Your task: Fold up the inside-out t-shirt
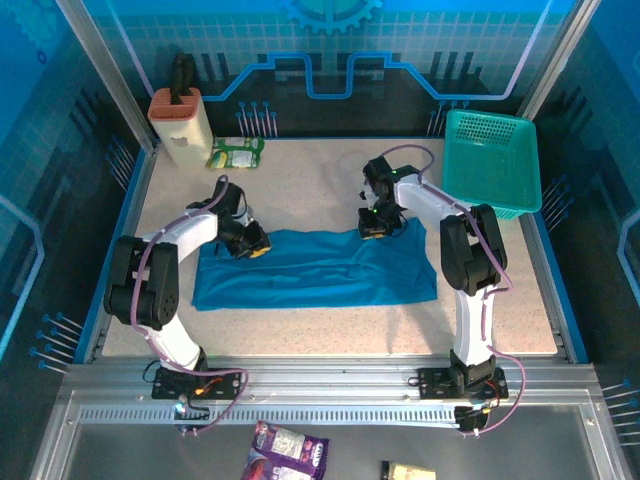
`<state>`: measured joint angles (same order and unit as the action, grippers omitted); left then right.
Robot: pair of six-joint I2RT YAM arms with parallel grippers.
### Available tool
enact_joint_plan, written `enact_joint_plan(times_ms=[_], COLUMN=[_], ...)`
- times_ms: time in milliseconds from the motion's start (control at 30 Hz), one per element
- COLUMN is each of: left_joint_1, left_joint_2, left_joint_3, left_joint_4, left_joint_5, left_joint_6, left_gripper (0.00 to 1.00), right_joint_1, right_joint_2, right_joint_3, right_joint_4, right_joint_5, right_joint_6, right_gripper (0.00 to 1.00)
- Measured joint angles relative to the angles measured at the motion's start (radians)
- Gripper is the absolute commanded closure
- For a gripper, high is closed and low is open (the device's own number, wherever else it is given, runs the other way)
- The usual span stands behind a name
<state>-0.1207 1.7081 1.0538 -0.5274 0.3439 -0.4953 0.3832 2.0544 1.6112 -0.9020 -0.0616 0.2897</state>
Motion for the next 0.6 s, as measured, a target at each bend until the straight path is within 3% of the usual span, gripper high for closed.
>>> enact_joint_plan(times_ms=[133, 400, 600], left_joint_1=[-0.009, -0.011, -0.019], left_joint_2=[0.000, 0.000, 0.000], left_joint_3=[0.000, 0.000, 0.033], left_joint_4=[-0.006, -0.016, -0.040], left_joint_5=[-0.006, -0.007, -0.023], left_joint_6=[0.000, 0.000, 0.010], left_gripper=[0.81, 0.81, 0.81], right_joint_1=[0.000, 0.033, 0.142], right_joint_2=[-0.011, -0.137, -0.274], right_joint_3=[-0.015, -0.095, -0.228], right_joint_4=[-0.003, -0.043, -0.059], right_joint_5=[-0.002, 0.003, 0.002], right_joint_6=[0.007, 0.026, 0.131], right_gripper=[1.00, 1.00, 1.00])
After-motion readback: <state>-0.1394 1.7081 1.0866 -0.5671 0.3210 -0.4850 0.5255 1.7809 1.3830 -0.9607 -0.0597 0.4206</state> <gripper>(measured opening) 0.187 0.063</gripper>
